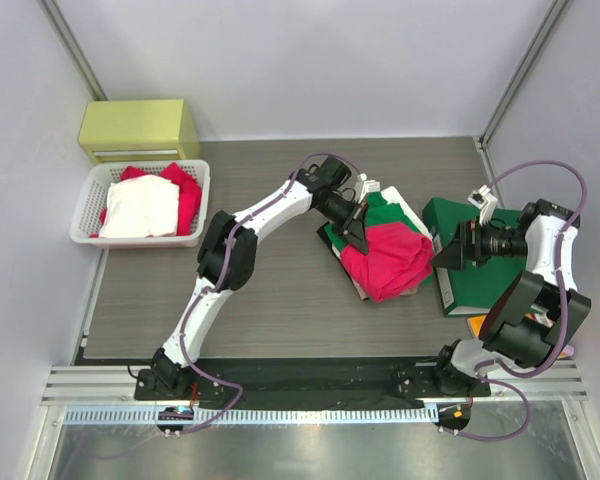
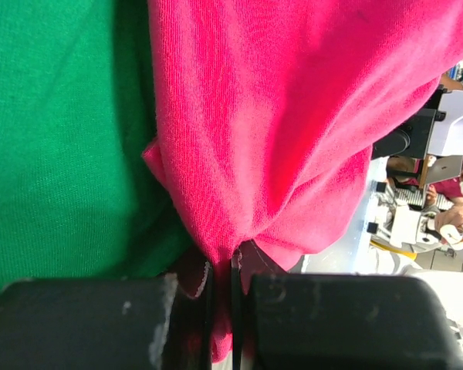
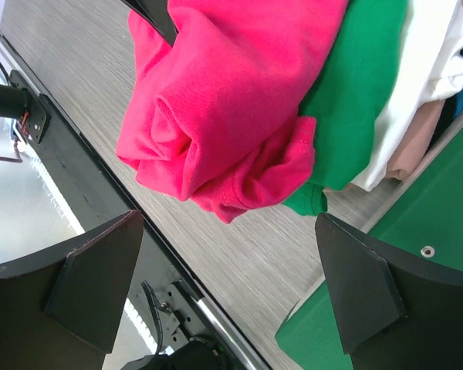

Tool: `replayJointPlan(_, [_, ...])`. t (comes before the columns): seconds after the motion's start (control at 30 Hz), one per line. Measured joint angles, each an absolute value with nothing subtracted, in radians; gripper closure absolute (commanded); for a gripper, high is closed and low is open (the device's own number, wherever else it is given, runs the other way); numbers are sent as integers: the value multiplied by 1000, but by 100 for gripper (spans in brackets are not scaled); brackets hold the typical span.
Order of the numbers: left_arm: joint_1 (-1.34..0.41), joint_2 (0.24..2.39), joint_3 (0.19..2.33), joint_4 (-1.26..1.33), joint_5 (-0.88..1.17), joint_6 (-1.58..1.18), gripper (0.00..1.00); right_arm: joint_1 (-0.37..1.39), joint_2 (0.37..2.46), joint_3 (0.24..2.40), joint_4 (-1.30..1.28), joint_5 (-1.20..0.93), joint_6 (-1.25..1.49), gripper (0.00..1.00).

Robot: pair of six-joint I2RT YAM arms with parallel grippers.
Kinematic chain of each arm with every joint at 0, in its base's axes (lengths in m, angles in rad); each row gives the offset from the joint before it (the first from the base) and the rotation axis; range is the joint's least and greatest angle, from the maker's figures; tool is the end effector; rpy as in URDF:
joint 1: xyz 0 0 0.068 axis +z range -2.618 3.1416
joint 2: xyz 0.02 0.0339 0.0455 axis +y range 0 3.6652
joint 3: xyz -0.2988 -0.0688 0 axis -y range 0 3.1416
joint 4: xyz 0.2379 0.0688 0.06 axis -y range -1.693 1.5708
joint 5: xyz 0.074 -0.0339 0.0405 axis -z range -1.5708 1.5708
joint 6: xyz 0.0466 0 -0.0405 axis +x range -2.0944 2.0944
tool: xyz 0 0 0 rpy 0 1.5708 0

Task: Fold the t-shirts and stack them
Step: Put the neatly folded tshirt into the corner of the board with both arms

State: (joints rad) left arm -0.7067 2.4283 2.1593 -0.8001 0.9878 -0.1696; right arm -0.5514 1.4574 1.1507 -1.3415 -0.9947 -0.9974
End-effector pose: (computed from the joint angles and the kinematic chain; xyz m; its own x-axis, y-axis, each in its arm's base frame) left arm 0.3848 -0.3797 0.2163 -0.7691 0.5345 -0.3505 0.5407 0.2518 -0.8026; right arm 0.2108 -0.0838 0.2967 -0.7468 -0.0779 -0.6604 -0.5286 0.6721 0.5185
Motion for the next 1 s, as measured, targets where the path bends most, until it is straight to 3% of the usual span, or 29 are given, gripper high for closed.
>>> replayJointPlan(0.07, [-709, 2428, 2164, -806, 983, -164, 100, -540, 1461, 1156, -1342, -995, -1002, 12])
replayJointPlan(0.17, [-714, 2428, 2169, -816, 968, -144, 100, -516, 1483, 1170, -1343, -994, -1010, 2])
replayJointPlan(0.63, [-722, 2418, 2171, -852, 916, -89, 100, -258, 1545, 1176, -1333, -995, -873, 7])
replayJointPlan(0.67, [-722, 2417, 2171, -853, 914, -88, 100, -257, 1549, 1176, -1329, -994, -860, 11])
replayJointPlan(0.7, [-723, 2416, 2171, -854, 912, -86, 100, -255, 1552, 1176, -1325, -994, -850, 26])
replayJointPlan(0.73, [-723, 2416, 2171, -854, 911, -84, 100, -255, 1552, 1176, -1322, -992, -841, 76])
replayJointPlan(0.8, [-724, 2415, 2170, -855, 908, -81, 100, -255, 1554, 1176, -1310, -982, -834, 99])
replayJointPlan(1.0, [-725, 2415, 2171, -859, 906, -73, 100, -255, 1554, 1161, -1280, -955, -788, 99])
